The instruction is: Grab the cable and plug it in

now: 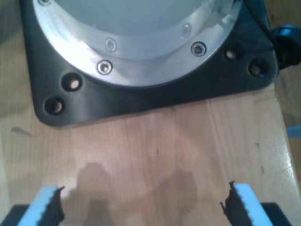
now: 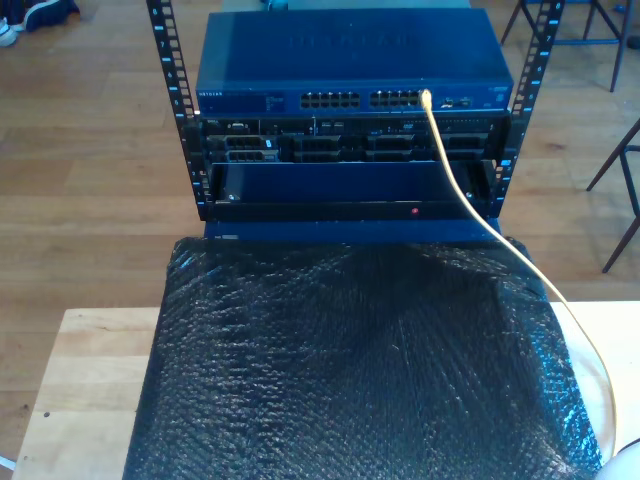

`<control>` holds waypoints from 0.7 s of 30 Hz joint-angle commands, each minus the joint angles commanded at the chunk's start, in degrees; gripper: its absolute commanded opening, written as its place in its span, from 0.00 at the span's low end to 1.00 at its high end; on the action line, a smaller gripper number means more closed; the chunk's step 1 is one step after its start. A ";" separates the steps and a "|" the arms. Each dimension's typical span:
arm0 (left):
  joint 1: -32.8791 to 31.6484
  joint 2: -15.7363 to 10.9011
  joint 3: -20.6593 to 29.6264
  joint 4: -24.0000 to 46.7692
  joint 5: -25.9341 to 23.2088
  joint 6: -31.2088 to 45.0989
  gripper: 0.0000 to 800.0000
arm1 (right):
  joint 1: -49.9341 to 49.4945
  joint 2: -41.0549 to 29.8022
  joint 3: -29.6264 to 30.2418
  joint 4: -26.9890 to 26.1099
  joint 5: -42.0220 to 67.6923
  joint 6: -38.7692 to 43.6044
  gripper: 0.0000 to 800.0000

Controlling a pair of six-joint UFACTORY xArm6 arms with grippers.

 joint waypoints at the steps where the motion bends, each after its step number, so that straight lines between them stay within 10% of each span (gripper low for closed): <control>1: 0.00 0.00 0.00 0.00 0.00 0.00 1.00 | 0.00 0.00 0.00 -0.09 0.09 0.09 1.00; 21: 0.00 0.00 0.00 0.00 0.00 0.00 1.00 | 0.00 -1.23 6.68 -1.05 -6.77 0.00 1.00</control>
